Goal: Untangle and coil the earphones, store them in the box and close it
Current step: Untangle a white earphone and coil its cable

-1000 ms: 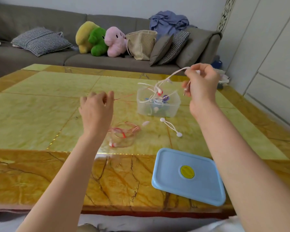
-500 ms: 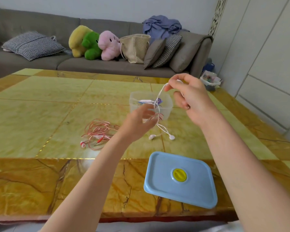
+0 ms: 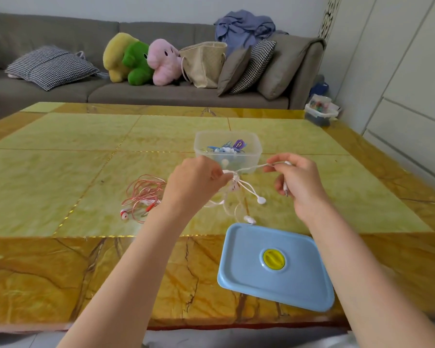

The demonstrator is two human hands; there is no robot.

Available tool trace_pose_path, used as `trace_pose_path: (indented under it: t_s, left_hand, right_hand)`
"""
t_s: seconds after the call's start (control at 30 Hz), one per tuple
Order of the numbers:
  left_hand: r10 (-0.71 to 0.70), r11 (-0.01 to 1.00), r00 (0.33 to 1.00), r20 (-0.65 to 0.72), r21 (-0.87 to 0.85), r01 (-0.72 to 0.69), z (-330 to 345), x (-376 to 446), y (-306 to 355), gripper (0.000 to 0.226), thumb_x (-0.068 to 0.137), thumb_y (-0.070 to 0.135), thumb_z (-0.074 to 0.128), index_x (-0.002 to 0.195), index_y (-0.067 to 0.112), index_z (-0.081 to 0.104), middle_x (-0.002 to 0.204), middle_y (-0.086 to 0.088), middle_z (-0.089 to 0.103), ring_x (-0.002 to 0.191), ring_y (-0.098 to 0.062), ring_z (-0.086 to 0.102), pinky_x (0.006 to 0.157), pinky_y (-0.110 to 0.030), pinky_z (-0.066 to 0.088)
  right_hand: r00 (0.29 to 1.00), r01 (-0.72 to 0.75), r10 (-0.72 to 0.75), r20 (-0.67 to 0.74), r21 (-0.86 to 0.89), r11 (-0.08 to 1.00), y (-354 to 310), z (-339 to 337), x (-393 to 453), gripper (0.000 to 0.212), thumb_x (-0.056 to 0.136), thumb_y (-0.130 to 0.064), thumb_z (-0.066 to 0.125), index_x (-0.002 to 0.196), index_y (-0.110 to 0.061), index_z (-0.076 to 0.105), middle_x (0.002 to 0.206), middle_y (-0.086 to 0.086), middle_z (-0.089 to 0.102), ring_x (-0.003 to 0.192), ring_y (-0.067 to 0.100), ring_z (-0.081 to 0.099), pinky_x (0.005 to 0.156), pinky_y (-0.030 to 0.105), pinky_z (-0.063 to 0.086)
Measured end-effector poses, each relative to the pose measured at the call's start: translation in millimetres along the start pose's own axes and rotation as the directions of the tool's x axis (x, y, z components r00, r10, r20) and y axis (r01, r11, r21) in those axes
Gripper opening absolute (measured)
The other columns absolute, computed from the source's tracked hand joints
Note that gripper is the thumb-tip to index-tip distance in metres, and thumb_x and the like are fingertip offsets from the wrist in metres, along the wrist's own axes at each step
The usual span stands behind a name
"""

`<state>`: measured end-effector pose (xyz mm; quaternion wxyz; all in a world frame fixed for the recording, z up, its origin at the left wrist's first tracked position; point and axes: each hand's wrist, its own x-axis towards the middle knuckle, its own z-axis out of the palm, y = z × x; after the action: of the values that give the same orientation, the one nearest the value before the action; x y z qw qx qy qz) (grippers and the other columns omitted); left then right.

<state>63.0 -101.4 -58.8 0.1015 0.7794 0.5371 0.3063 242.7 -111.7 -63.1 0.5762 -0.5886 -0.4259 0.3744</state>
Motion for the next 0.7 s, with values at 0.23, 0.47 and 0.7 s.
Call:
trace_pose_path:
  t_s: [0.23, 0.47, 0.7]
  left_hand:
    - [-0.221, 0.626, 0.974, 0.046, -0.759, 0.177, -6.8, 7.5, 0.0, 0.021, 0.089, 0.023, 0.06, 0.069, 0.019, 0.067, 0.066, 0.004, 0.062, 0.062, -0.008, 0.053, 0.065, -0.02, 0.039]
    - [-0.211, 0.622, 0.973, 0.092, -0.755, 0.207, -6.6, 6.7, -5.6, 0.025, 0.096, 0.013, 0.048, 0.072, 0.011, 0.055, 0.068, 0.003, 0.069, 0.052, -0.011, 0.066, 0.055, -0.02, 0.049]
    - [-0.081, 0.918, 0.997, 0.016, -0.389, 0.081, 0.4, 5.3, -4.6, 0.026, 0.099, 0.026, 0.041, 0.073, 0.025, 0.044, 0.073, 0.003, 0.071, 0.038, -0.014, 0.056, 0.054, -0.025, 0.048]
  right_hand:
    - [0.972, -0.008, -0.009, -0.237, -0.068, 0.998, 7.1, -0.7, 3.5, 0.033, 0.081, 0.007, 0.036, 0.067, -0.016, 0.055, 0.069, 0.002, 0.061, 0.031, 0.006, 0.038, 0.038, 0.018, 0.031]
    - [0.992, 0.123, -0.126, -0.014, -0.132, 0.983, -0.8, 0.3, -4.9, 0.031, 0.081, 0.009, 0.042, 0.065, -0.012, 0.059, 0.063, 0.0, 0.062, 0.046, 0.01, 0.045, 0.046, 0.02, 0.043]
    - [0.988, 0.041, -0.012, 0.156, -0.186, 0.982, -6.0, -6.1, -12.2, 0.022, 0.083, 0.005, 0.043, 0.086, -0.015, 0.051, 0.067, 0.004, 0.066, 0.039, 0.012, 0.039, 0.037, 0.02, 0.029]
